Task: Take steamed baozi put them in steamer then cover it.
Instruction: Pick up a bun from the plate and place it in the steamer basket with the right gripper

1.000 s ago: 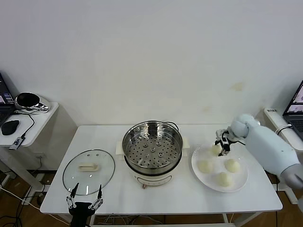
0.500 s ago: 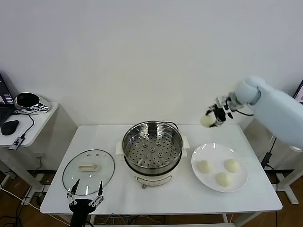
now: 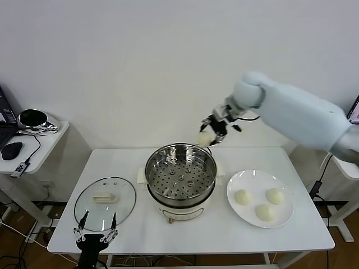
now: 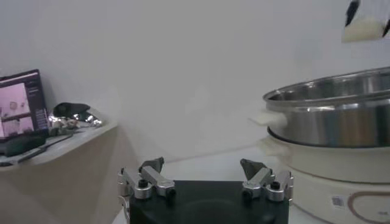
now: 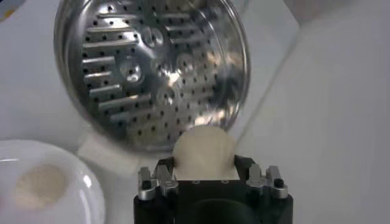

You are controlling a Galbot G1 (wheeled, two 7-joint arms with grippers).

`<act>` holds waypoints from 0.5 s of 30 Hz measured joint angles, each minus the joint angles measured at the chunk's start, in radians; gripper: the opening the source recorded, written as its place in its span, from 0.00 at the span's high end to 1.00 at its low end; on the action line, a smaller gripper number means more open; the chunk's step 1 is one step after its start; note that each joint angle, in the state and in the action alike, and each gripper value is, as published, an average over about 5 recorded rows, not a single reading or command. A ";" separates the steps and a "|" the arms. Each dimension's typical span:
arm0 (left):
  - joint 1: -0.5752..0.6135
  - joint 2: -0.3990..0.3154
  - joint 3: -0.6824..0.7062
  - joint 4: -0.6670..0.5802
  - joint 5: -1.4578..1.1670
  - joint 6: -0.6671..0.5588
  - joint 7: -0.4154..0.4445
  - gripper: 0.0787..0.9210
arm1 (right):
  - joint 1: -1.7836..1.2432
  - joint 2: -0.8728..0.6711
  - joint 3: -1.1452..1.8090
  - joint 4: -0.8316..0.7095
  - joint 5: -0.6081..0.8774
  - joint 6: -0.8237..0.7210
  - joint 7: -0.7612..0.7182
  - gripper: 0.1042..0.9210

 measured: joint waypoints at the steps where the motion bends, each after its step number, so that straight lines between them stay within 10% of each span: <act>1: 0.000 -0.001 -0.002 0.000 -0.001 0.000 0.000 0.12 | -0.003 0.015 -0.006 -0.008 -0.009 0.019 0.004 0.36; 15: 0.001 -0.004 -0.012 0.003 -0.003 -0.002 0.004 0.12 | -0.075 0.143 -0.039 -0.129 -0.213 0.252 0.077 0.35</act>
